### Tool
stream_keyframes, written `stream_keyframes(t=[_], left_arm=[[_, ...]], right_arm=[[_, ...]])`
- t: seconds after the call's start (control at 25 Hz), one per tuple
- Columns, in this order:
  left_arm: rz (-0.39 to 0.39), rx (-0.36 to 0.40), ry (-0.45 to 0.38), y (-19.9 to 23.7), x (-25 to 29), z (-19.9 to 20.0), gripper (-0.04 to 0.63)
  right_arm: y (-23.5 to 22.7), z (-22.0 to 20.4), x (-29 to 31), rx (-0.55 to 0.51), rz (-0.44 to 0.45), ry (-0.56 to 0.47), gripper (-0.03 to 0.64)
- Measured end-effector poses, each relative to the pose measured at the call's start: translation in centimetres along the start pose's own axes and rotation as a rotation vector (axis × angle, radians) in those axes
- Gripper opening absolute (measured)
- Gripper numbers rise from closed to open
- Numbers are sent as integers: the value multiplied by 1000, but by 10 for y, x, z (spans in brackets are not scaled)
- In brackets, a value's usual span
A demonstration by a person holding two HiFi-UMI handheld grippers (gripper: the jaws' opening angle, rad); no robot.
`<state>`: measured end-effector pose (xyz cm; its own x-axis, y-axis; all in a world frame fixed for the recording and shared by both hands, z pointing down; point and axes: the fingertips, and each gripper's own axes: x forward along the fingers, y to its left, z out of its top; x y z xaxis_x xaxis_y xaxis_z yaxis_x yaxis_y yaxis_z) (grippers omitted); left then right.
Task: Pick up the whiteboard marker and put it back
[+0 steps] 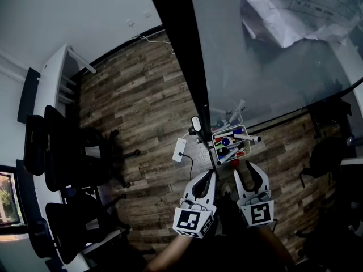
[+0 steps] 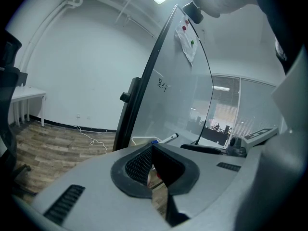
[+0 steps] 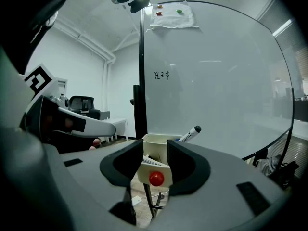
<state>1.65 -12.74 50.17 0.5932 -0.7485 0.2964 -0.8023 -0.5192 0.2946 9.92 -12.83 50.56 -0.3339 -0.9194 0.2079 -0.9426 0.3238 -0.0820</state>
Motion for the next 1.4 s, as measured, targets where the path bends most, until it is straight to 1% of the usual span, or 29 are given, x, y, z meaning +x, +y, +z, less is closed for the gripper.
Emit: stream_keyframes(t=[0.44,0.48,0.56,0.6,0.8,1.16,1.32,1.4], left_arm=[[-5,-4,-1,-2,0,0,8],[-3,-5,-2,-1,0,1,8],[-4,-2,-5,-2,0,2,8],[-5,0,-6,-2,-1,2,8],[-4,1,-11,-2,-5,3,8],[-7,4,-40,-5,-16,14,8],[-8,15,-61,-8,-22,23,8],[-10,20,-74,-9,-26,27,8]], right_arm=[[-8,0,-3,18,-46,-1,134],[-9,1,-3,17,-56,-2,122],[-11,2,-5,12,-78,-4,63],[-12,2,-5,7,-85,-2,47],[-12,2,-7,9,-103,8,17],[-7,12,-15,17,-116,-3,14],[-8,12,-23,-12,-131,43,14],[-6,15,-26,-8,-137,41,14]])
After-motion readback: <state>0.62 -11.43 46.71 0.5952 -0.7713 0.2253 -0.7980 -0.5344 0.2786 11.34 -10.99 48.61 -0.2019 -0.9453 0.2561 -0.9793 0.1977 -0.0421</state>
